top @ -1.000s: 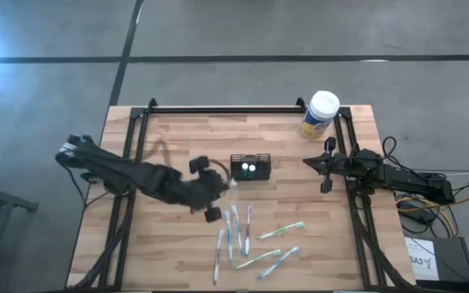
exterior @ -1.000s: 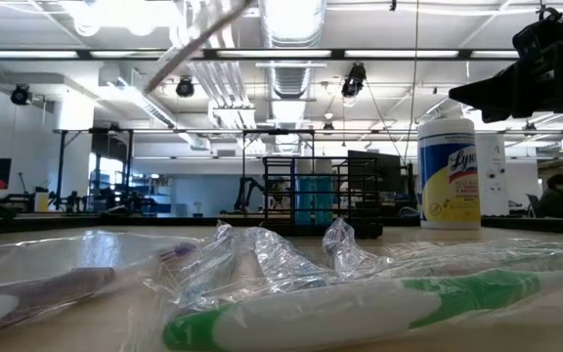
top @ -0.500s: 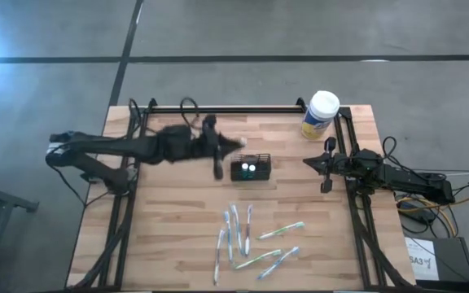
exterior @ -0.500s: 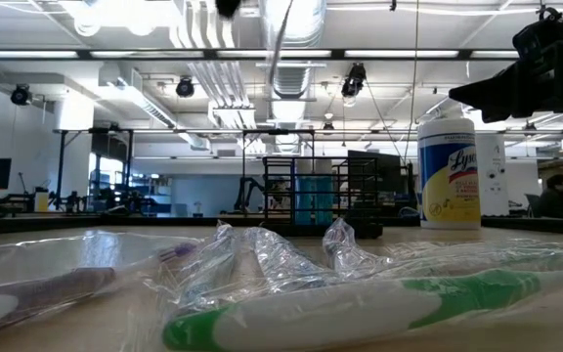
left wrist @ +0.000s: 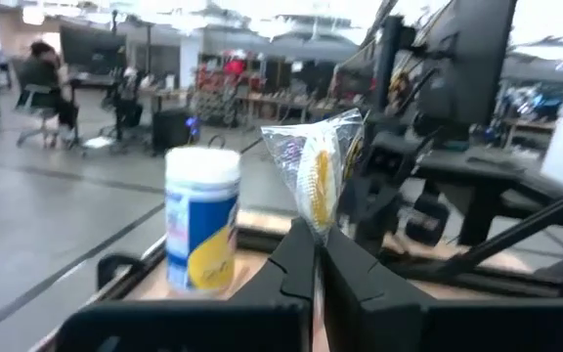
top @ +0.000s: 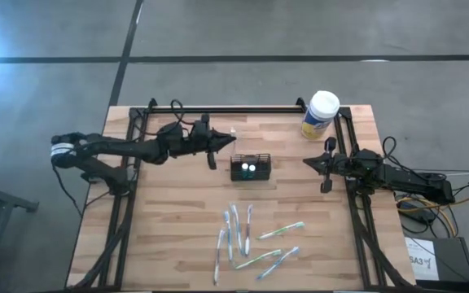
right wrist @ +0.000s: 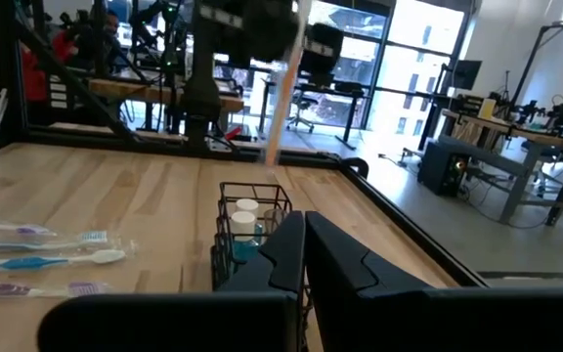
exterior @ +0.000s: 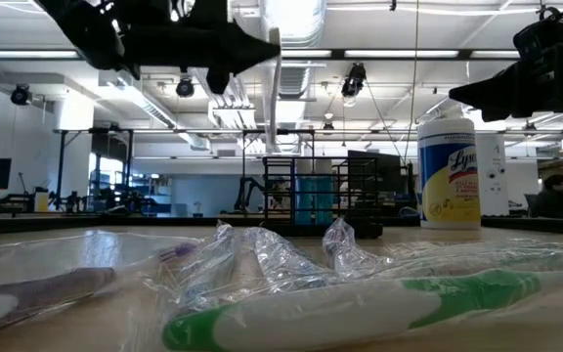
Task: Pick & Place toothbrushing station
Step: Put the orange toothbrush into the black wire organizer
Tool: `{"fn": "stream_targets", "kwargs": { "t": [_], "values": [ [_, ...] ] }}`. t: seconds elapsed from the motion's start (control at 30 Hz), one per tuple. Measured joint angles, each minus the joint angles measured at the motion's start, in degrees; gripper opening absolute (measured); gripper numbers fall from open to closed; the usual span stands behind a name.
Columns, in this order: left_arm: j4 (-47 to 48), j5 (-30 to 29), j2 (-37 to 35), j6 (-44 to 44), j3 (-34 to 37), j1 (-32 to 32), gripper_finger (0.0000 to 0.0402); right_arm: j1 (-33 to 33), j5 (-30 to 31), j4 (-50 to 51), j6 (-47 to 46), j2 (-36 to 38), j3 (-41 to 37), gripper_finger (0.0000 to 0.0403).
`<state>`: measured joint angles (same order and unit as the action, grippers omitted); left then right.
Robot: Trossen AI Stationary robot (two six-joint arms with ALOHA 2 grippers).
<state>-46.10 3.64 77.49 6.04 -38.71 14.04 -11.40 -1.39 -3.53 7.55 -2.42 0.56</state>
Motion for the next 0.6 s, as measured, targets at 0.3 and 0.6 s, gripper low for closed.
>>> {"fn": "stream_targets", "kwargs": {
  "t": [0.3,0.6],
  "values": [
    [-8.18,-3.97,6.27,-1.03,1.64,-0.12,0.0001,-0.02,0.02,-0.02,0.13,-0.07,0.00,0.0008],
    [-10.07,-3.27,11.49,-1.36,0.16,-0.86,0.0002,0.00,0.02,0.08,0.13,-1.27,0.00,0.0008]
  ]
}}
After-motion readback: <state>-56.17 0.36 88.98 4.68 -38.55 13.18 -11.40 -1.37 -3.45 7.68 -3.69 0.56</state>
